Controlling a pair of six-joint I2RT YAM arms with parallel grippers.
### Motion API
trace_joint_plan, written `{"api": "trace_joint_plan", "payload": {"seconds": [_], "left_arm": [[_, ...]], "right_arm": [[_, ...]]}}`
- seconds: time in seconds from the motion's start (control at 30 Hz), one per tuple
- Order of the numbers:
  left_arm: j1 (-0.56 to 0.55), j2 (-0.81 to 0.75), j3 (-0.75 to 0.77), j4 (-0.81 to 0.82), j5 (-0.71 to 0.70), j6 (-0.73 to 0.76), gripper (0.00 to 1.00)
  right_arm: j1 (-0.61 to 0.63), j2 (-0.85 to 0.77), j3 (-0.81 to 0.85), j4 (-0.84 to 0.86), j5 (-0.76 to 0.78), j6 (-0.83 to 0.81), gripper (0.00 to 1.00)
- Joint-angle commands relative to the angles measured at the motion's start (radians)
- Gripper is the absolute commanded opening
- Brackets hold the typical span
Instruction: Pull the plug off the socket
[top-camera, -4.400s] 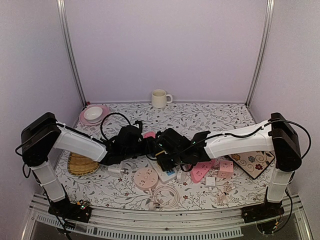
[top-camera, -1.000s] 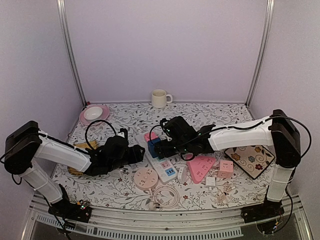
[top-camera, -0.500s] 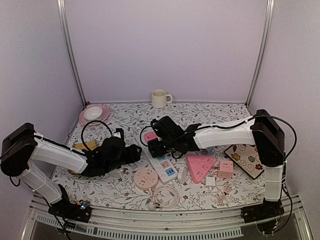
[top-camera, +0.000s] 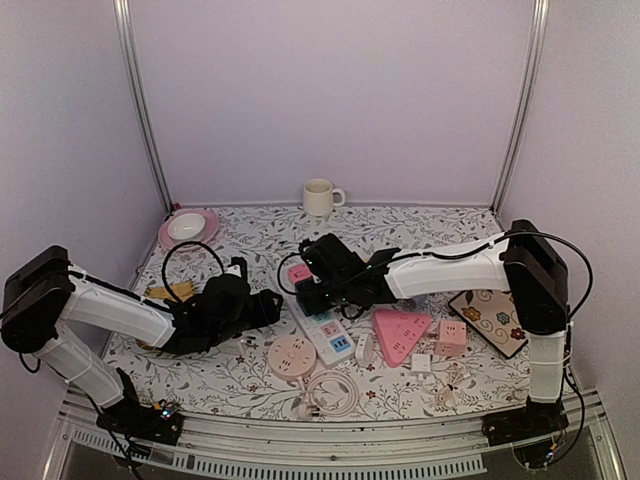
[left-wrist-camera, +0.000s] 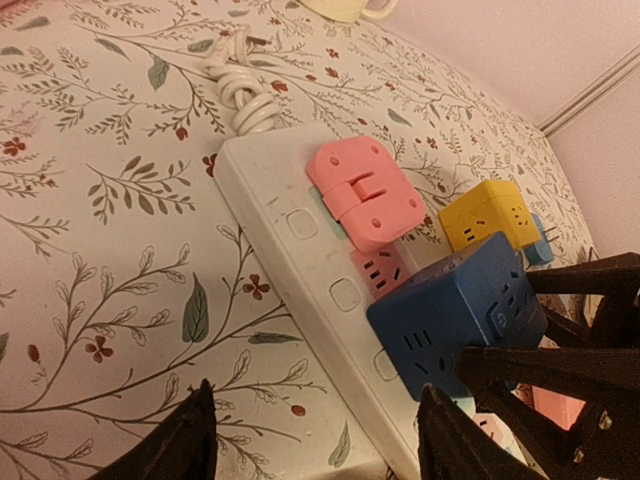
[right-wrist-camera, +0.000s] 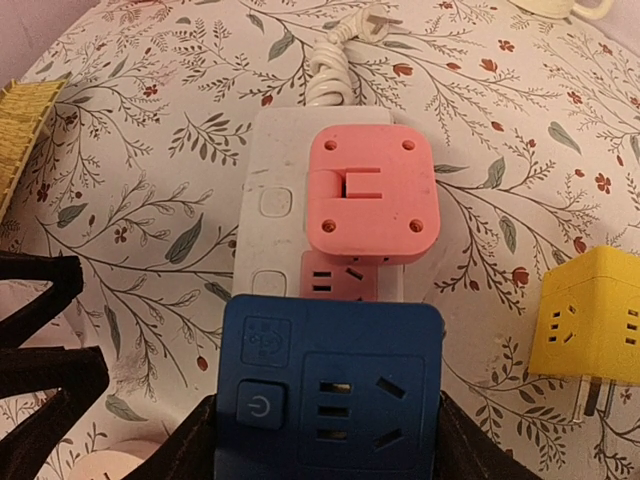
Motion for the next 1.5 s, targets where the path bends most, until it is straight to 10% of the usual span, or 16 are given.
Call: {"api": "trace_joint_plan", "payload": {"seconds": [0.0,0.4,0.9,1.47], "left_arm": [[-0.013,-0.007,0.002,0.030,0.015,0.011,0.68],[-0.010,0.028,-0.001,0.104,0.085,0.023,0.63],[-0.005,0.175,0.080,0.142,0.227,0.029,0.30],[-0.005,0.272,0.127,0.097,0.238,-0.014,0.26]], "right_arm": [[0.031,-0.052,-0.034,-0.032,0.012,0.007,0.43],[0.092,-0.175,-0.157,-0.033,0.026,0.048,0.41],[0.140,-0.243,-0.241,-0.026,0.035,0.078,0.41],[0.140,-0.240,-0.151,-0.035,0.069,0.039,0.41]]}}
